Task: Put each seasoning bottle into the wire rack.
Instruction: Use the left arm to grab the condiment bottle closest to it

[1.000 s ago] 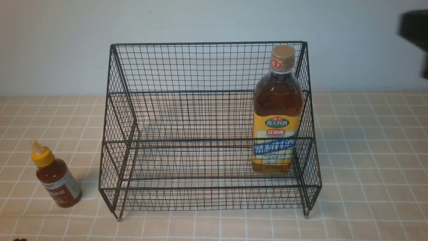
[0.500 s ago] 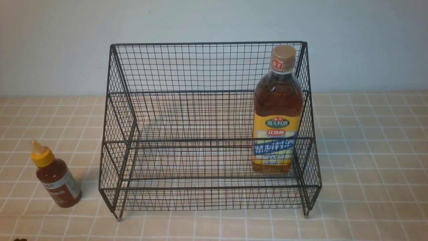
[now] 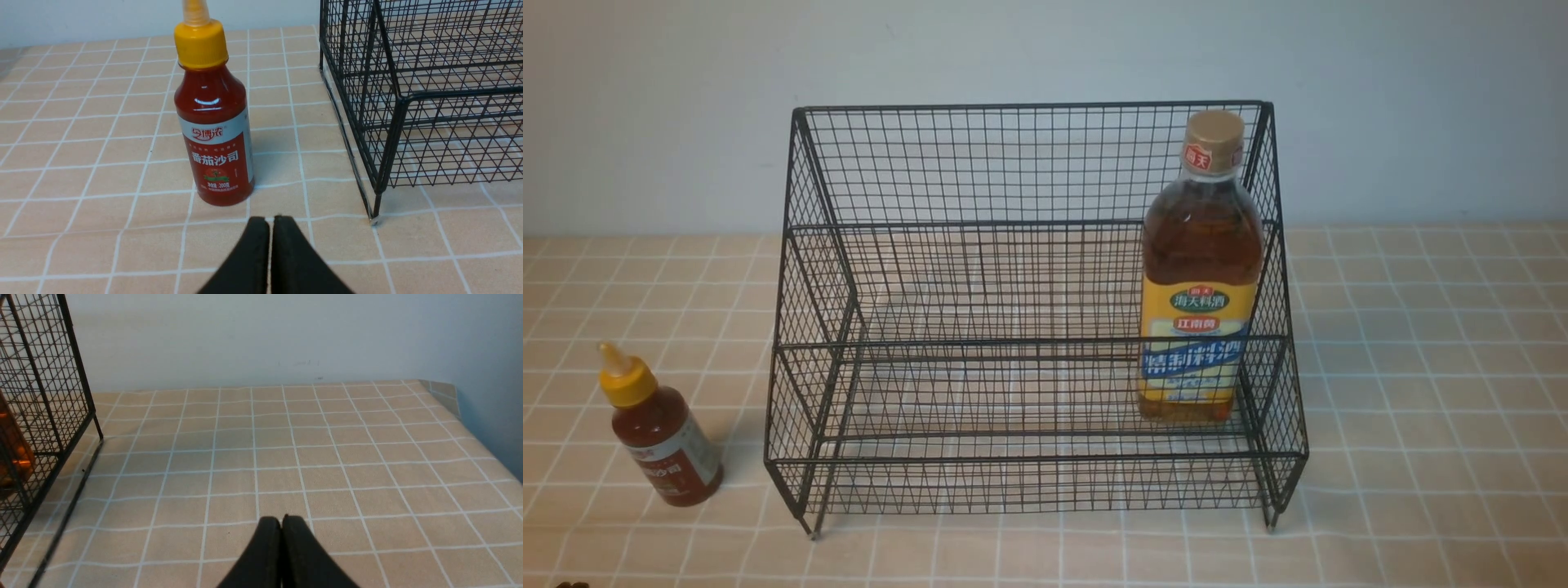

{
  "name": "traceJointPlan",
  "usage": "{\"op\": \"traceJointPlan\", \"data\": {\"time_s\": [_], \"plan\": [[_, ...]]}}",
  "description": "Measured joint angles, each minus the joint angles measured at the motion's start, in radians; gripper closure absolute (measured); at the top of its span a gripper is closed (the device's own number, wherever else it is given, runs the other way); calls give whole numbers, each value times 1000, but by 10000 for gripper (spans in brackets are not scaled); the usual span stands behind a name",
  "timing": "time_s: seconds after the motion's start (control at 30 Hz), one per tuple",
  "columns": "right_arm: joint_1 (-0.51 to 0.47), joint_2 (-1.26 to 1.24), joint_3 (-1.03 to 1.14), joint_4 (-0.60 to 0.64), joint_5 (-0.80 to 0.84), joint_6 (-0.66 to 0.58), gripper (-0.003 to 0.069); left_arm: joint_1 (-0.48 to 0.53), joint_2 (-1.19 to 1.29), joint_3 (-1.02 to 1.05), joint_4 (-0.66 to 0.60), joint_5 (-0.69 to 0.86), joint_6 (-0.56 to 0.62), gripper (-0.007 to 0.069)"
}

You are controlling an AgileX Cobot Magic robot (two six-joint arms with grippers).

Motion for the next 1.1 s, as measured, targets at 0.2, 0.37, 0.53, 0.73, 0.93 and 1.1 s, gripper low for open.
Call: {"op": "traceJointPlan", "data": {"time_s": [0.2, 0.37, 0.53, 0.73, 0.93, 1.1], "plan": [[0, 0, 0, 0, 0, 0, 673, 0, 0, 0, 0, 0, 0, 631], [0, 0, 0, 0, 0, 0, 673, 0, 0, 0, 0, 0, 0, 631], [0, 0, 0, 0, 0, 0, 673, 0, 0, 0, 0, 0, 0, 631], [0, 0, 0, 0, 0, 0, 673, 0, 0, 0, 0, 0, 0, 631], [0, 0, 0, 0, 0, -5, 673, 0, 0, 4, -25, -31, -7, 631], [0, 0, 0, 0, 0, -5, 673, 0, 0, 4, -137, -174, -54, 631]]}}
